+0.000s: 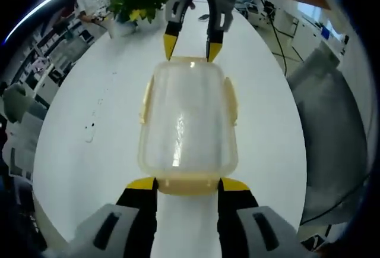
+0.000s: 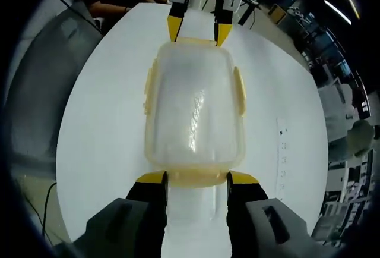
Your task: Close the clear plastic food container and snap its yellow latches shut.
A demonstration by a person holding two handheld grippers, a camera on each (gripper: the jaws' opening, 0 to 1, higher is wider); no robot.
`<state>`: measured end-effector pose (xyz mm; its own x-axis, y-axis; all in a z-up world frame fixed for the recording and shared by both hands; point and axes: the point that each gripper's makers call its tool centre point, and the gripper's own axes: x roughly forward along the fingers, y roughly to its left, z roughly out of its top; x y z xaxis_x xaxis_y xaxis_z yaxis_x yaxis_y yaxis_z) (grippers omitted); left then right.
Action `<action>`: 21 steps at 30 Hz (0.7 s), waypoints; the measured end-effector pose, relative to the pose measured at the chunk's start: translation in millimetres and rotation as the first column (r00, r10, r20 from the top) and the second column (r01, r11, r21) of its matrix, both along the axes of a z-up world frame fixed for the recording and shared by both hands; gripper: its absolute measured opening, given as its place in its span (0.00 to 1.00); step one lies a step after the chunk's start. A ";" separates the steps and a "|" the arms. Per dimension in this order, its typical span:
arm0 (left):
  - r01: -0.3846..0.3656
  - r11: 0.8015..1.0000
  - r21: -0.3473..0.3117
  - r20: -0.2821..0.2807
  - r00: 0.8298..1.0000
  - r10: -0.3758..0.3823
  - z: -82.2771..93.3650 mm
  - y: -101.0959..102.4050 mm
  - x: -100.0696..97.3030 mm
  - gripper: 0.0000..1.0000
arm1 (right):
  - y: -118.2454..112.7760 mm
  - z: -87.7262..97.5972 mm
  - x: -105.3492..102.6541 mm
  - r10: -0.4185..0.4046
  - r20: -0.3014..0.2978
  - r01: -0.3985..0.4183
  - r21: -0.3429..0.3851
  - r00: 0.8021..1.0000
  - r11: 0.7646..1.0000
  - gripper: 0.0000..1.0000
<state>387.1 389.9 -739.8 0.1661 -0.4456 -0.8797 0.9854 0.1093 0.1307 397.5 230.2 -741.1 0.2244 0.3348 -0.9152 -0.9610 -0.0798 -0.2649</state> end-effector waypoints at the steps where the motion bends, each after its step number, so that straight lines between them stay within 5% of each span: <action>1: -0.001 1.000 0.001 0.000 1.000 0.001 0.3 -4.4 0.0 0.34 | -4.2 0.8 0.0 0.004 0.000 -0.004 -0.003 1.000 1.000 0.36; 21: -0.038 0.999 0.016 -0.013 0.999 0.038 -4.6 -80.4 13.7 0.34 | -78.7 -4.4 17.9 0.036 -0.003 -0.036 0.004 0.999 0.999 0.36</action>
